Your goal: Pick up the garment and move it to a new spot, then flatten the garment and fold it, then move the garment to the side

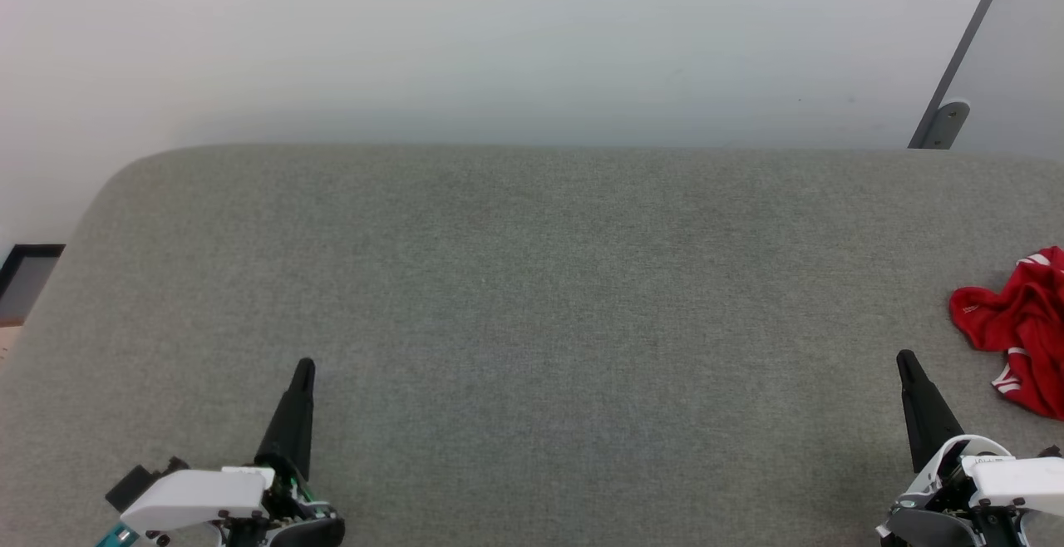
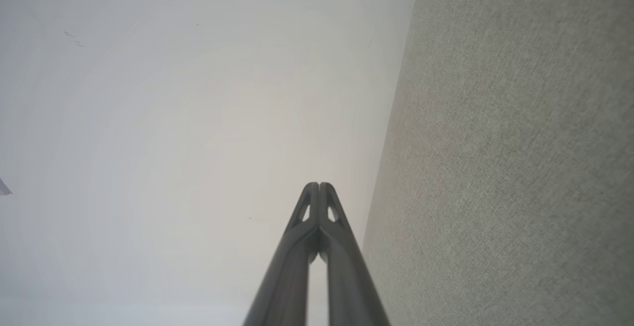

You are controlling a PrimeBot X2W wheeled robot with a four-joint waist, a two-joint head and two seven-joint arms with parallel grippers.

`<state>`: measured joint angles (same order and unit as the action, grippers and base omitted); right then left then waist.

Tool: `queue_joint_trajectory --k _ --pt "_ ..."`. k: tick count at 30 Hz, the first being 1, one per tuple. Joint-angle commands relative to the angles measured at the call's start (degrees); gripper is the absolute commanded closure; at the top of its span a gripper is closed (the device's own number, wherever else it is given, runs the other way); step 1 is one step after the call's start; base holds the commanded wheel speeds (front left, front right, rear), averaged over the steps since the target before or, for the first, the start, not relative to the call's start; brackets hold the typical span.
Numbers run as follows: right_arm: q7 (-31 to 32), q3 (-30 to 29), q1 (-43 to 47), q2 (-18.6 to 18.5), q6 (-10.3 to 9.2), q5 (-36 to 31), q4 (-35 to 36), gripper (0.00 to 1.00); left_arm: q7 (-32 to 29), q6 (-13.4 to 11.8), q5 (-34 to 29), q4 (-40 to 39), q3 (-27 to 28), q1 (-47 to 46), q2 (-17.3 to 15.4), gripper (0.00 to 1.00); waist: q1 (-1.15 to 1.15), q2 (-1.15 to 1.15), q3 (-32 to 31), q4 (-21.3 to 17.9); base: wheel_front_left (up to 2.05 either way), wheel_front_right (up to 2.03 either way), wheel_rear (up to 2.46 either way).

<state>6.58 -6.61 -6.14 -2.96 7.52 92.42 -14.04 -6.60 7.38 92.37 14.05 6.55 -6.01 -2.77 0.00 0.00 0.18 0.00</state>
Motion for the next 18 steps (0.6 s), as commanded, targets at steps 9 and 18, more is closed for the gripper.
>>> queue_joint_trajectory --k 9,18 --pt "0.2 0.0 -0.2 0.2 -0.06 -0.1 0.0 1.00 -0.2 0.2 0.0 0.1 0.1 -0.5 0.0 1.00 0.00 0.00 0.0 0.0 0.00 0.00 0.00" --pt "0.2 0.0 -0.2 0.2 -0.06 -0.1 0.0 1.00 -0.2 0.2 0.0 0.1 0.1 -0.5 0.0 1.00 0.00 0.00 0.0 0.0 0.00 0.00 0.00"
